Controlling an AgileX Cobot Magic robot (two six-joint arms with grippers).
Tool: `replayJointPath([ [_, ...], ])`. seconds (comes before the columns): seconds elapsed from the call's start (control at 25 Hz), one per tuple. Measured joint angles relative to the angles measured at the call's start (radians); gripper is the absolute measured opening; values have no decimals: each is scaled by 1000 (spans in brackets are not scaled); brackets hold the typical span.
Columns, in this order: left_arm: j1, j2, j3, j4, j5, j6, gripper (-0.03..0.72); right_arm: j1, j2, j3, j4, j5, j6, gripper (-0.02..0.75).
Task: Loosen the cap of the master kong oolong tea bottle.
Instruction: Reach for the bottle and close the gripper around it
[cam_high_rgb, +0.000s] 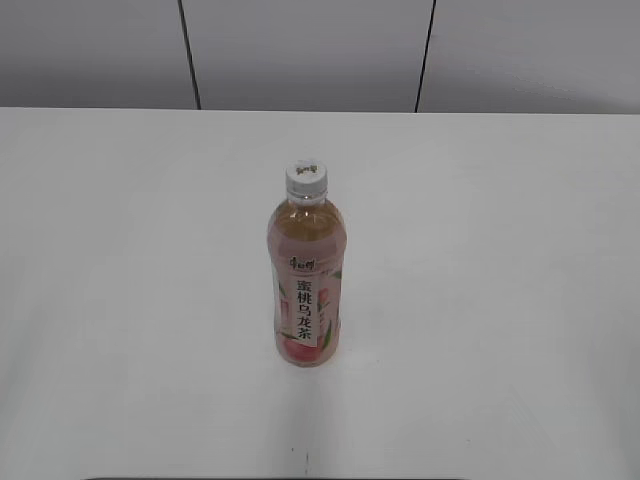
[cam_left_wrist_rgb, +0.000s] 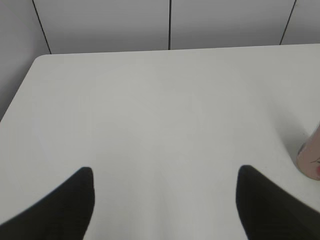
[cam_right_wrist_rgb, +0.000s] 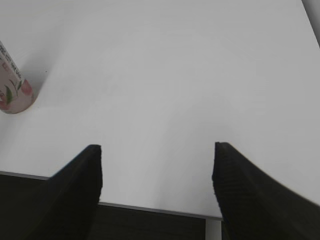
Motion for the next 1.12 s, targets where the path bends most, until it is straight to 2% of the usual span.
replayJointPath([
  [0.96, 0, 2, -1, -20, -3, 0, 531, 0, 0, 0, 0, 0, 0, 522],
  [1.04, 0, 22, -11, -22, -37, 0, 531, 0, 0, 0, 0, 0, 0, 522],
  [1.12, 0, 45, -16, -30, -151, 0, 531, 0, 0, 0, 0, 0, 0, 522],
])
